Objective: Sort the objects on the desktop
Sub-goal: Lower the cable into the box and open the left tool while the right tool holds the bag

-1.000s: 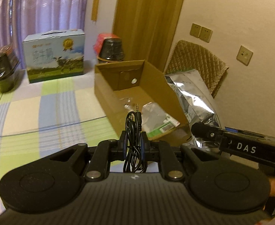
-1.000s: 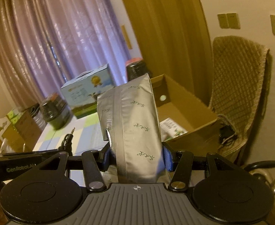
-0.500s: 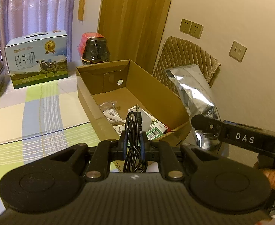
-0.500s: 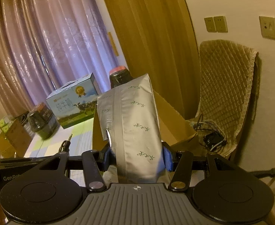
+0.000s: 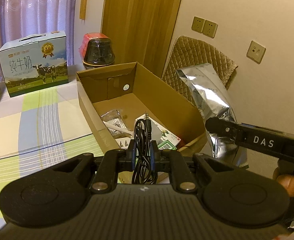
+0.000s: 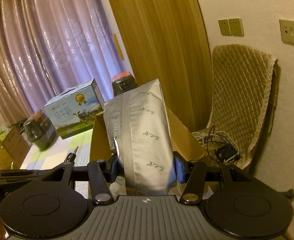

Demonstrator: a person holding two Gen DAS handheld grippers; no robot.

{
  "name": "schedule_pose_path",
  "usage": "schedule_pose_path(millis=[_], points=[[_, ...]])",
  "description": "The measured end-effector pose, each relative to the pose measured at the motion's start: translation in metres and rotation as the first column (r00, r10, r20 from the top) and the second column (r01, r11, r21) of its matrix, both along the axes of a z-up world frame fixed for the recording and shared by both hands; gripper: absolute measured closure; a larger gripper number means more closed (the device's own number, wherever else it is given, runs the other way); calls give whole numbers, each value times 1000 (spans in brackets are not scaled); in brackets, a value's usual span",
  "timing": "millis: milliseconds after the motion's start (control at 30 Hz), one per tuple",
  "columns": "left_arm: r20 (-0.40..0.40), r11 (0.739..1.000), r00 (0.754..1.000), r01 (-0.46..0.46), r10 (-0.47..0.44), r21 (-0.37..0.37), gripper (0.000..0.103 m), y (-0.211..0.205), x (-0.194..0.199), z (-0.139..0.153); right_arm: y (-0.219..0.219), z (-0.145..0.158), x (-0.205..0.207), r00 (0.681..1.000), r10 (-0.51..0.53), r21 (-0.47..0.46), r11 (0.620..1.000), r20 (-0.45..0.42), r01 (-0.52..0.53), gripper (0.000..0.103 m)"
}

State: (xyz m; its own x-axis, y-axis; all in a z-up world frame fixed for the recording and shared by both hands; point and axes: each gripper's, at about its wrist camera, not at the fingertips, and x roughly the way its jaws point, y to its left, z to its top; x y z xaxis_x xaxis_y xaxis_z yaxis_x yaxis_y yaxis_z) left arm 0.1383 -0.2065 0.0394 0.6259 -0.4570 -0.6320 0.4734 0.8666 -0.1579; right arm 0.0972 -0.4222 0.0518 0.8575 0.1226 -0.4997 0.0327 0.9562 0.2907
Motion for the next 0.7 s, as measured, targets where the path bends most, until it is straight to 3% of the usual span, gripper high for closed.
schedule_pose_path(millis=[700], points=[[-5,1000,1000,-11,11,5,93,-19,56,-6,-12,1,72,998,62,-106,992,0,-62,52]])
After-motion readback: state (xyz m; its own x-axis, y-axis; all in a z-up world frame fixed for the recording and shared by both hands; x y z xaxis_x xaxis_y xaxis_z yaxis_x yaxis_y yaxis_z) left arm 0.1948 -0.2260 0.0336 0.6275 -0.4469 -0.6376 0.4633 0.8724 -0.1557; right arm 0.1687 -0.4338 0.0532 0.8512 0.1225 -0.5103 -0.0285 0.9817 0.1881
